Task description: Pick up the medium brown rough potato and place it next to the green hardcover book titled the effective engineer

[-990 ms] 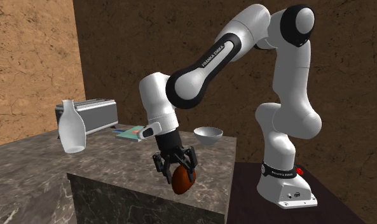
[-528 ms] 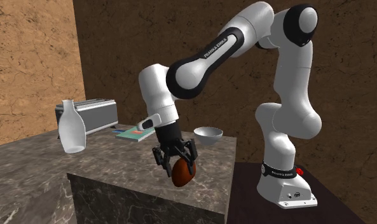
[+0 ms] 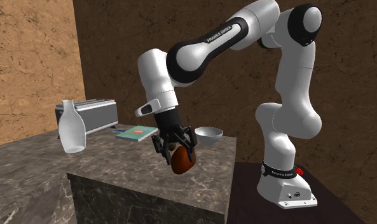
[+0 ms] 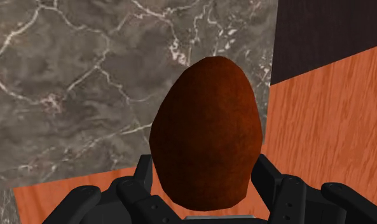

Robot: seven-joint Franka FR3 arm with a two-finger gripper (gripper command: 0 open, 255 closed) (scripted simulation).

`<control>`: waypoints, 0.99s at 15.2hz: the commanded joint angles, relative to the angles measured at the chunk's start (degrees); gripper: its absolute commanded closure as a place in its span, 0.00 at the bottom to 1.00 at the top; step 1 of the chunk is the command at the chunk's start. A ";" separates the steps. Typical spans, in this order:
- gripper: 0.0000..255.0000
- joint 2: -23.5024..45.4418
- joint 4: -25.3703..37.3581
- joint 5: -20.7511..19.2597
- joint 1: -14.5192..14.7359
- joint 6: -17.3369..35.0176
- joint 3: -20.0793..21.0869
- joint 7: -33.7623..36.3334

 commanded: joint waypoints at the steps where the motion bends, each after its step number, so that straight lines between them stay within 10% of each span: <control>1: 1.00 -0.74 0.87 -0.16 0.01 -1.58 0.03 0.45; 15: 1.00 -3.91 7.94 -0.93 -0.14 -11.60 -0.10 2.62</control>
